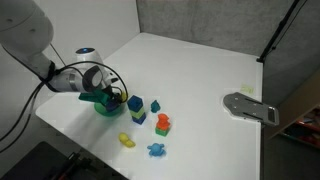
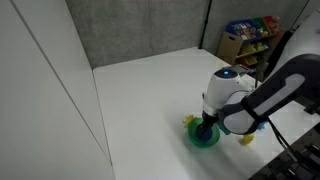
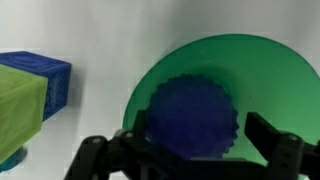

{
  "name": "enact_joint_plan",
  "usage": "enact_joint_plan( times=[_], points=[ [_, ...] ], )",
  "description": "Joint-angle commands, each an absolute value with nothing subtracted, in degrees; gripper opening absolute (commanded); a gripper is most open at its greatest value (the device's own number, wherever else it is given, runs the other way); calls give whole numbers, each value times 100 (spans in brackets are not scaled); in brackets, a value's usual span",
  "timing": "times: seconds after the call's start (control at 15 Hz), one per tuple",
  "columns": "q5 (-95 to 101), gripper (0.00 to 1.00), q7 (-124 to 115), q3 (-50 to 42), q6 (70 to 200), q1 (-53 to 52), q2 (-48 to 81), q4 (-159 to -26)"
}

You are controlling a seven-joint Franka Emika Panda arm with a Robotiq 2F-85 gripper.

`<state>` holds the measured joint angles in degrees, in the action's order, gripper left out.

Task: Remove the purple ball from the bowl and put it on the table

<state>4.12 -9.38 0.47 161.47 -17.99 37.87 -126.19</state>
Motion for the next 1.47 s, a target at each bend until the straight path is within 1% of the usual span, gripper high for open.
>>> enact_joint_plan(
  times=[0.0,0.07,0.13,0.2,0.27,0.33,0.47,0.6,0.67,0.73,0.8,0.93,1.13,1.4],
  points=[
    [532,100,-1124,-141,16089,-2001,3975,-12381],
    [535,75,-1129,-167,16081,-2028,3991,-12364],
    [532,73,-1125,-185,16077,-2047,3993,-12361],
    [508,67,-1102,-169,16052,-2032,3961,-12370],
    [498,64,-1101,-169,16037,-2034,3917,-12383],
    [473,63,-1091,-144,16006,-2008,3821,-12448],
    [430,56,-1044,-86,15894,-1928,3556,-12592],
    [421,53,-1017,-64,15699,-1876,3325,-12666],
    [409,50,-995,-34,15565,-1828,3211,-12674],
    [390,47,-952,11,15368,-1761,3086,-12664],
    [379,46,-941,39,15182,-1709,2979,-12643],
    [346,41,-876,126,14681,-1568,2728,-12565],
    [231,38,-794,270,14107,-1310,2418,-12386],
    [142,37,-861,312,13828,-1084,2223,-12031]
  ],
)
